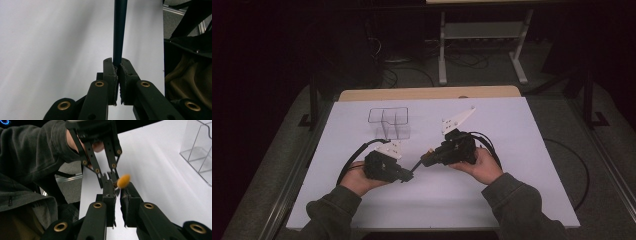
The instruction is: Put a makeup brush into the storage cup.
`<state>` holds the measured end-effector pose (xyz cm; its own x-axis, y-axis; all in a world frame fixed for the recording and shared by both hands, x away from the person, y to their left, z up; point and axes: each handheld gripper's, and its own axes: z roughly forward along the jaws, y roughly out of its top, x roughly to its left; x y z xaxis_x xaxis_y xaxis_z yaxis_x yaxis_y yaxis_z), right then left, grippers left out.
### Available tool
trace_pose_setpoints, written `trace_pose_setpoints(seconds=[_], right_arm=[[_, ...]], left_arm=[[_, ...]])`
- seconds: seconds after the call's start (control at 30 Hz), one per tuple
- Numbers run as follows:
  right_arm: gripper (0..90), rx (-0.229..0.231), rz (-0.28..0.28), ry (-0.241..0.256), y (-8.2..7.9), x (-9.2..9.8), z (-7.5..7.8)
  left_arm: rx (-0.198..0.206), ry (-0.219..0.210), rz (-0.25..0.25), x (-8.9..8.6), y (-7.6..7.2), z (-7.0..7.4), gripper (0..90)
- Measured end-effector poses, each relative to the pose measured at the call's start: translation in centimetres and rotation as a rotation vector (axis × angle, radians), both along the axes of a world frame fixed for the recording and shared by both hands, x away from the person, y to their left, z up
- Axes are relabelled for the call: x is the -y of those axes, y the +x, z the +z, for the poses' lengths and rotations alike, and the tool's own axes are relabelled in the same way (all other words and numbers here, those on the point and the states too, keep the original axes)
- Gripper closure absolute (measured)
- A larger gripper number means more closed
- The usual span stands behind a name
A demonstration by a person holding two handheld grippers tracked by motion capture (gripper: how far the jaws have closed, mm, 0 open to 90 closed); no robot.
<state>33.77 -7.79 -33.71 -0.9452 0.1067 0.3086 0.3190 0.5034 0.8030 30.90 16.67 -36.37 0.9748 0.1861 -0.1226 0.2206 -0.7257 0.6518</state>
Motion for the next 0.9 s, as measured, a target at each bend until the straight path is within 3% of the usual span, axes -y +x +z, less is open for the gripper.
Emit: trace_pose_setpoints(seconds=[0.5,0.67,0.9], right_arm=[[82.7,0.034,0.0,0.014,-0.2,-1.6,0.6],[82.8,0.043,0.008,-0.017,-0.3,-2.1,0.8],[82.9,0.053,0.005,-0.072,0.1,-2.1,0.8]], left_arm=[[0.006,0.0,-0.009,0.8,-0.2,-0.3,82.8],[-0.005,-0.007,0.006,0.8,-0.4,-0.6,78.2],[0.011,-0.033,0.033,-0.4,-0.7,-0.6,72.3]])
